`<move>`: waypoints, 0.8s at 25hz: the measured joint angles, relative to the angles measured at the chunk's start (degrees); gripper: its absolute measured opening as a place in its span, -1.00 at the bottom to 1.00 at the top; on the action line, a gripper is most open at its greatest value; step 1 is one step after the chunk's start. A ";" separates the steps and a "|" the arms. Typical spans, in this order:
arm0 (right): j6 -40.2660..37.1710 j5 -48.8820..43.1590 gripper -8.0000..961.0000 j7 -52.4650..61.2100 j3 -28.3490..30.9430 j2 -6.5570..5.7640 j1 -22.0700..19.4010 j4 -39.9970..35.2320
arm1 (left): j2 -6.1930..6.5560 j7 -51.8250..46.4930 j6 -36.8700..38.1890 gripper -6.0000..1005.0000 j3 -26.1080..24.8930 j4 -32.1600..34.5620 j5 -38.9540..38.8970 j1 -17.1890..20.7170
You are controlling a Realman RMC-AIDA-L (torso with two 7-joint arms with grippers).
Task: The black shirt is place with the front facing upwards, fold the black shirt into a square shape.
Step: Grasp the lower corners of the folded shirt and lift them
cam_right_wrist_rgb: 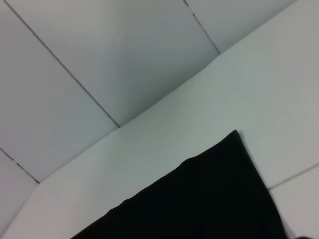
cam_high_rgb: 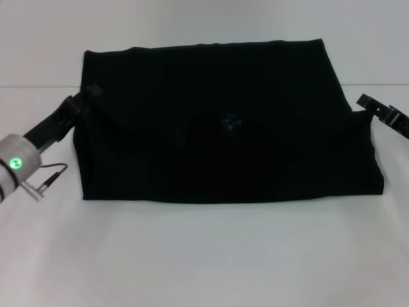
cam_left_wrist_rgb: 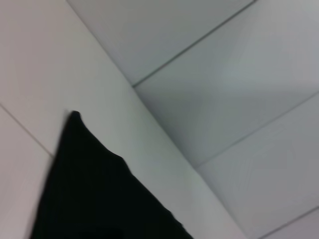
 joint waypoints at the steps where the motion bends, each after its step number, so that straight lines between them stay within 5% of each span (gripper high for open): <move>1: -1.60 0.13 0.18 -0.01 -0.09 -0.13 -0.85 -0.09 | 0.45 -0.96 1.87 -0.01 0.39 -0.01 0.15 0.74; 6: -14.51 -1.34 0.60 -2.89 -3.12 -1.47 -4.72 -0.58 | 3.60 -8.27 11.23 0.40 6.50 0.15 0.34 4.39; 11: -26.84 -6.40 0.69 -9.72 -12.23 -2.78 -6.53 -2.42 | 9.27 -20.34 18.27 0.83 20.74 0.59 0.49 6.87; 14: -30.88 -10.40 0.68 -13.89 -15.38 -2.47 -6.89 -3.95 | 11.45 -23.77 21.11 0.86 25.70 1.58 1.21 7.35; 20: -35.66 -15.58 0.68 -22.82 -16.53 -0.65 -6.95 -4.16 | 11.87 -26.64 22.04 0.88 26.67 7.18 8.51 7.95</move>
